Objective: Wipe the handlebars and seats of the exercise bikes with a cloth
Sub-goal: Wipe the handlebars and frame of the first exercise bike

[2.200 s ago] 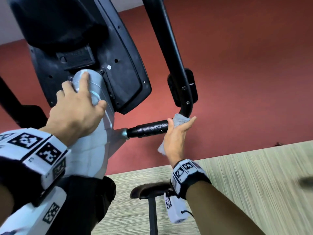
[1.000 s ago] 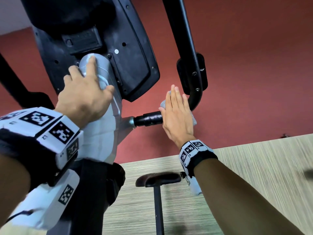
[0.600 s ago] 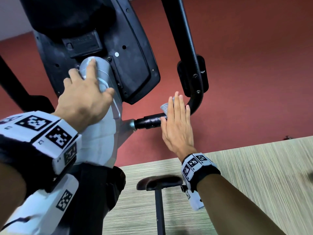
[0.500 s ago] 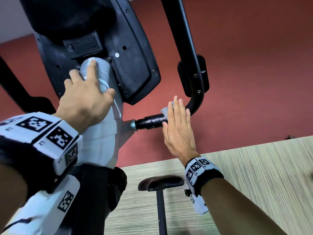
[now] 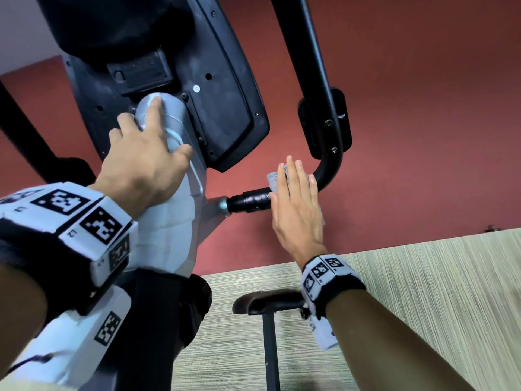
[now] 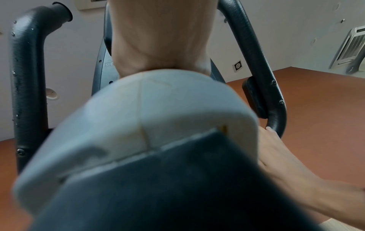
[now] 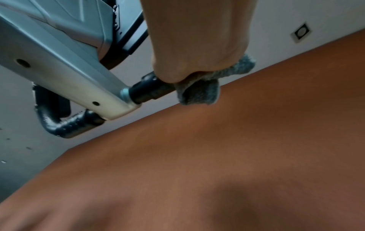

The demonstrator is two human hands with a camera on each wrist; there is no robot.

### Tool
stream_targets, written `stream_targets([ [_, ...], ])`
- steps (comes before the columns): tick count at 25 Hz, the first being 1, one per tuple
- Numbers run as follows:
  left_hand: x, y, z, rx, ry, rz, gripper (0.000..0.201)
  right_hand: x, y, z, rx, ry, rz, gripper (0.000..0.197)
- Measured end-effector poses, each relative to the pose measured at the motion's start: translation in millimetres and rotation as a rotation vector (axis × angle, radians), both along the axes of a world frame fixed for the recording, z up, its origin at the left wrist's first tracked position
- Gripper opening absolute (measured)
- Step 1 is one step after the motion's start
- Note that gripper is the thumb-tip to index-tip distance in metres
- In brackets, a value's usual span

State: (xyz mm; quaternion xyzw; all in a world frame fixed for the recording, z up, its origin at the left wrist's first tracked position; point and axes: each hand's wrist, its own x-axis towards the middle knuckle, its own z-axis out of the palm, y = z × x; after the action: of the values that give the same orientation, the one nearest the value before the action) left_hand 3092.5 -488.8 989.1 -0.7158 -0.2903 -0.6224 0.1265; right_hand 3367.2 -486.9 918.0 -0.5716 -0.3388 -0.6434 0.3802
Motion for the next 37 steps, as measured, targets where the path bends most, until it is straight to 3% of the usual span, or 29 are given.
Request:
stream_targets([
  [5, 0.0, -0.4, -0.1, 0.006, 0.006, -0.012, 0.078, 0.4, 19.2, -0.8, -0.073, -0.233, -0.104, 0.060],
  [9, -0.4, 0.8, 0.1, -0.001, 0.002, -0.018, 0.079, -5.2, 16.8, 0.6, 0.069, -0.046, -0.013, 0.059],
  [13, -0.5, 1.2, 0.1, 0.000, 0.008, -0.016, 0.079, 12.8, 11.0, -3.2, -0.135, -0.309, -0.151, 0.066],
  [17, -0.6, 1.6, 0.3, 0.005, 0.007, -0.018, 0.078, 0.3, 9.9, -2.7, -0.011, -0.087, -0.072, 0.061],
  [20, 0.1, 1.6, 0.3, 0.010, 0.009, -0.012, 0.077, -1.4, 20.1, -7.5, -0.125, -0.240, -0.080, 0.068],
  [22, -0.7, 1.4, -0.1, 0.016, 0.009, -0.009, 0.077, 12.6, 3.9, -12.6, -0.160, -0.246, -0.110, 0.070],
  [26, 0.5, 0.8, -0.3, 0.009, 0.007, 0.002, 0.076, -6.3, 7.9, 0.6, -0.024, 0.003, -0.049, 0.060],
  [29, 0.6, 1.0, -0.2, 0.008, 0.010, 0.001, 0.077, -12.0, 23.9, 1.7, -0.140, -0.136, -0.114, 0.058],
  [32, -0.3, -0.6, -1.5, 0.002, 0.015, -0.001, 0.077, 13.0, 4.5, -11.3, -0.199, -0.277, -0.218, 0.057],
  [35, -0.2, -1.9, -2.6, 0.001, 0.018, -0.004, 0.077, -6.0, 7.7, 6.1, -0.089, -0.129, -0.150, 0.055],
  [37, -0.4, -1.2, -1.9, 0.006, 0.022, -0.004, 0.078, -24.6, 28.8, 18.5, -0.120, -0.144, -0.145, 0.055],
])
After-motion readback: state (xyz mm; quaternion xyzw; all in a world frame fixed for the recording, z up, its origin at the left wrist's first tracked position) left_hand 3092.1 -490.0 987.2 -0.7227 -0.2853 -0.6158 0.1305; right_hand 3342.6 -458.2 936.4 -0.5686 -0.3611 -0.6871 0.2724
